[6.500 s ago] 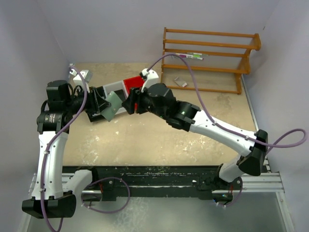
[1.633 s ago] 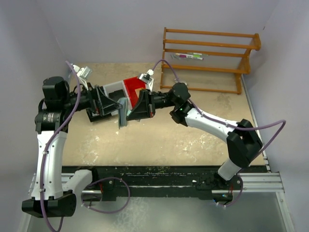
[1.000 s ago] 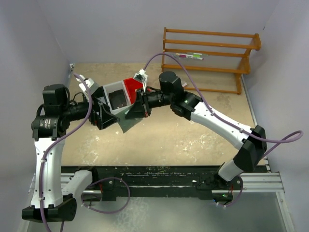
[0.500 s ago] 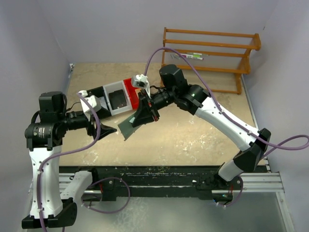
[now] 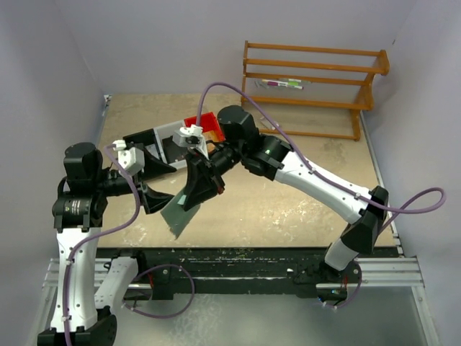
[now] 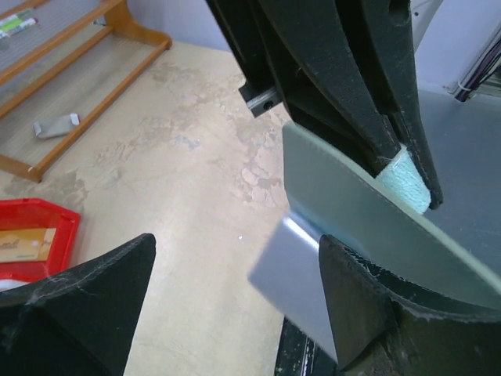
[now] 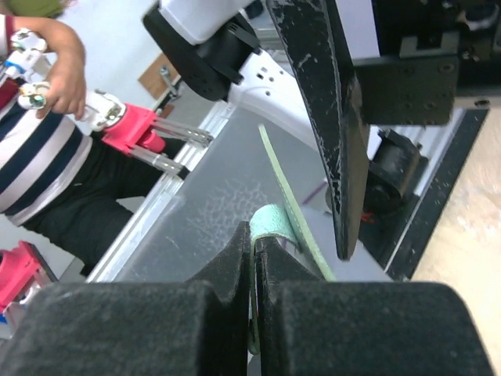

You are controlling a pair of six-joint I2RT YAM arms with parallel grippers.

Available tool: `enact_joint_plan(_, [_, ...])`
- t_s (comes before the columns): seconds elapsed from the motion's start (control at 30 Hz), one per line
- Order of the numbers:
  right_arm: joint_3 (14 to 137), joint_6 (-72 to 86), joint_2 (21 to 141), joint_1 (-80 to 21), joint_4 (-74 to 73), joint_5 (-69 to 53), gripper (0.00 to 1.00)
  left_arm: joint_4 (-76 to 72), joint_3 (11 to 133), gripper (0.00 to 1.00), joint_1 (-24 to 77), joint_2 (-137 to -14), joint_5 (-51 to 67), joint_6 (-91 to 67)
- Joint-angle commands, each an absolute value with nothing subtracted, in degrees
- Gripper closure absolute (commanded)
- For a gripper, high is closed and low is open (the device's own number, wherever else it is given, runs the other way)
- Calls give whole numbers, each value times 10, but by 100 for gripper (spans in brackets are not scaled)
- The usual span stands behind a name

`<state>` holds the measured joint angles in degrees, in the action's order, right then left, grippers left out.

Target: Take the credit cards out of the card holder

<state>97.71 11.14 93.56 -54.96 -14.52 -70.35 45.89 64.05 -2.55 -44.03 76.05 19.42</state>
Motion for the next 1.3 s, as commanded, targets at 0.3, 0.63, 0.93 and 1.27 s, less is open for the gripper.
enact_joint_plan(0.3, [927, 569, 971, -568, 483, -840, 100, 457, 681, 4, -25, -404, 927, 165])
enact_joint_plan(0.63, [965, 701, 1030, -568, 610, -862, 99, 625, 692, 1, -26, -436, 913, 370])
enact_joint_plan(0.93, [1006, 808, 1079, -566, 725, -881, 100, 512, 655, 6, -26, -440, 916, 282])
enact_joint_plan(1.27, [1056, 865, 1128, -534, 763, -874, 100, 731, 712, 42, -26, -491, 970, 487])
